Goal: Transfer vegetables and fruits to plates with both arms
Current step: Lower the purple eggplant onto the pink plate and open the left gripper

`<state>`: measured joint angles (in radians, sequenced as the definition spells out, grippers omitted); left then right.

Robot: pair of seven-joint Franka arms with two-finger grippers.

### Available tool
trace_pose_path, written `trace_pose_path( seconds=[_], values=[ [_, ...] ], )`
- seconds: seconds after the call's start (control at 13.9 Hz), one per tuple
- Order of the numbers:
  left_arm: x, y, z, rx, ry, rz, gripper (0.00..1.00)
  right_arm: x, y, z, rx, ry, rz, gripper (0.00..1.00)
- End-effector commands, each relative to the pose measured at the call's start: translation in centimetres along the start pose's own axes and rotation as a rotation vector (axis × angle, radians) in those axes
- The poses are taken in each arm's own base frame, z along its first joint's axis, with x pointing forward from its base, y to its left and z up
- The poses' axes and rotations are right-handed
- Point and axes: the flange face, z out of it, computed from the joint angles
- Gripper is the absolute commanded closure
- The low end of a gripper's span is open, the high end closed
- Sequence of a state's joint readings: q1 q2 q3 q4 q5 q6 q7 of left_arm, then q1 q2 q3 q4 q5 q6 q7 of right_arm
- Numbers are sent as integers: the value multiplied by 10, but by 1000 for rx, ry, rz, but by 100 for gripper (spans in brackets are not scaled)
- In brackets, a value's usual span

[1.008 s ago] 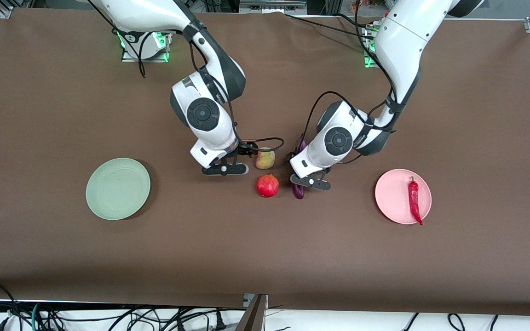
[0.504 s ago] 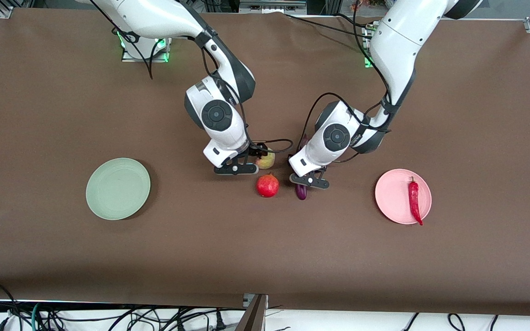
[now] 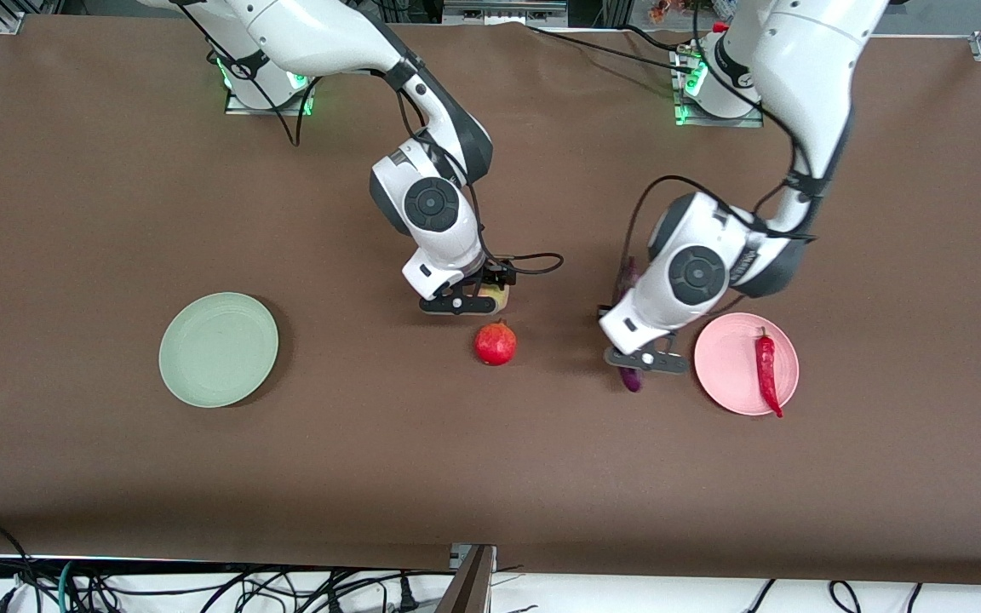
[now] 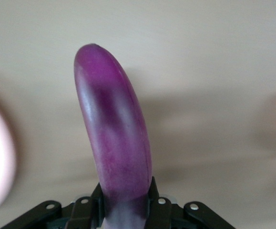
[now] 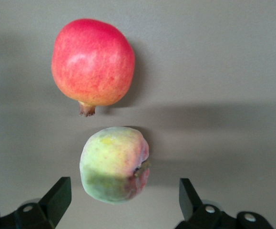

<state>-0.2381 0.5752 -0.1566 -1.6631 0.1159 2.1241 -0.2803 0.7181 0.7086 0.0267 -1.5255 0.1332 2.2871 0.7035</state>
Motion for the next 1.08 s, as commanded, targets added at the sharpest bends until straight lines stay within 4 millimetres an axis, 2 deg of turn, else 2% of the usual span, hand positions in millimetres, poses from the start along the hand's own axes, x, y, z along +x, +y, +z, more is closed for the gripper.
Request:
trace_pose_path(
  seconds=[0.0, 0.14, 0.22, 0.29, 0.43, 0.5, 0.58, 0.65, 0.79, 0.86, 0.94, 1.01],
  values=[
    [11, -40, -18, 142, -7, 157, 100, 0, -8, 10, 20, 8, 21, 0],
    [23, -105, -21, 158, -12, 242, 100, -1, -10, 17, 29, 20, 20, 0],
    [25, -130, -8, 148, -35, 270, 100, -1, -10, 23, 30, 22, 21, 0],
    [25, -146, 4, 141, -54, 276, 100, -3, -13, 25, 36, 30, 16, 0],
    [22, -152, 28, 130, -94, 277, 97, -3, -15, 31, 50, 48, 10, 0],
    [21, -155, 37, 126, -108, 274, 79, -3, -16, 36, 53, 53, 8, 0],
    [21, -162, 40, 123, -112, 266, 1, -3, -16, 39, 55, 55, 7, 0],
    [21, -169, 40, 118, -111, 252, 0, -3, -16, 40, 55, 55, 7, 0],
    [22, -166, 37, 113, -109, 251, 0, -3, -16, 41, 54, 56, 6, 0],
    [23, -168, 30, 116, -99, 247, 0, -4, -15, 44, 50, 54, 6, 0],
    [24, -167, 17, 112, -81, 242, 0, -3, -14, 44, 47, 57, 4, 3],
    [22, -169, -11, 122, -57, 236, 0, -3, -14, 45, 45, 60, -4, 14]
  ],
)
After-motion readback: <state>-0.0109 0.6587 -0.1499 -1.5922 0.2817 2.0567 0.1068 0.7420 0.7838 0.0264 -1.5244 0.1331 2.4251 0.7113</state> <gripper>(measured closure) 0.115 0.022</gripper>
